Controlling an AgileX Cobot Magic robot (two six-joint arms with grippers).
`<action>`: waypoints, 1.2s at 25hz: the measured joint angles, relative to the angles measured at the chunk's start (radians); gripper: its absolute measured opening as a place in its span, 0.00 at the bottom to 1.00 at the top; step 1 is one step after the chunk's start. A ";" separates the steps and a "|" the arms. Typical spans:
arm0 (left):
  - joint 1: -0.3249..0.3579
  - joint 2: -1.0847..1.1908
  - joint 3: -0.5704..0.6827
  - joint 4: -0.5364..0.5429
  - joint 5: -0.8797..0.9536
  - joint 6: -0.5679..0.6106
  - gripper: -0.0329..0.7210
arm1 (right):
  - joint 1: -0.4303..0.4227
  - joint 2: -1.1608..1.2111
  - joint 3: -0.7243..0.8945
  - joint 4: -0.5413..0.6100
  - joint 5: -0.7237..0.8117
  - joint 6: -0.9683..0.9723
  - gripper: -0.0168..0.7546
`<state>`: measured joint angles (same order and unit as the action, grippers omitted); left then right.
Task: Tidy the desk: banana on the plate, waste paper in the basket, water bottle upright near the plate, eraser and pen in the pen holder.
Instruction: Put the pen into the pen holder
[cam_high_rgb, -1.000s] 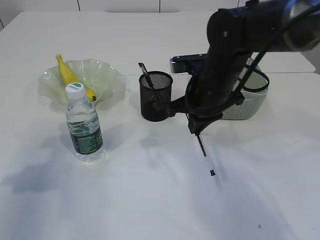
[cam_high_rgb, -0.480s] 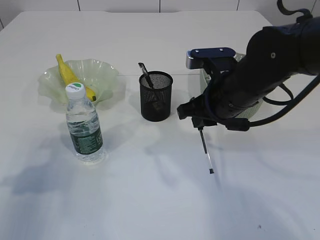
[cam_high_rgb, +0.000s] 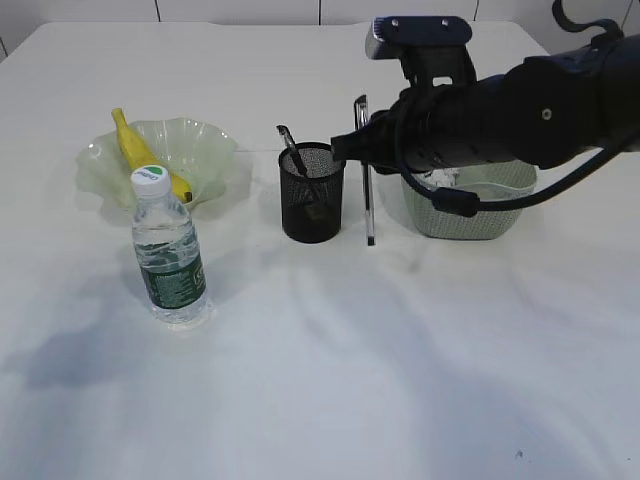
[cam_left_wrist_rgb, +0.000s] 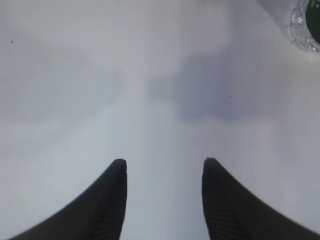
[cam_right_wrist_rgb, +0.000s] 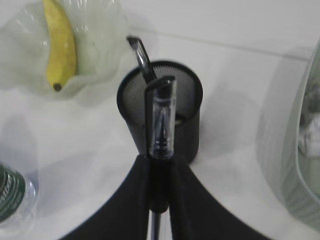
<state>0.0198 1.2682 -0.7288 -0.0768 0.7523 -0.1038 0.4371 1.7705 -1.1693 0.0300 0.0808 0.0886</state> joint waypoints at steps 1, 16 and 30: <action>0.000 0.000 0.000 0.000 0.000 0.000 0.49 | 0.000 0.000 0.000 -0.001 -0.045 0.000 0.10; 0.000 0.000 0.000 0.000 0.002 0.000 0.49 | 0.000 0.098 0.000 -0.006 -0.505 -0.001 0.10; 0.000 0.000 0.000 0.000 0.002 0.000 0.49 | 0.000 0.251 -0.192 0.010 -0.536 -0.001 0.09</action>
<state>0.0198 1.2682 -0.7288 -0.0768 0.7547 -0.1038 0.4371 2.0210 -1.3617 0.0398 -0.4548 0.0880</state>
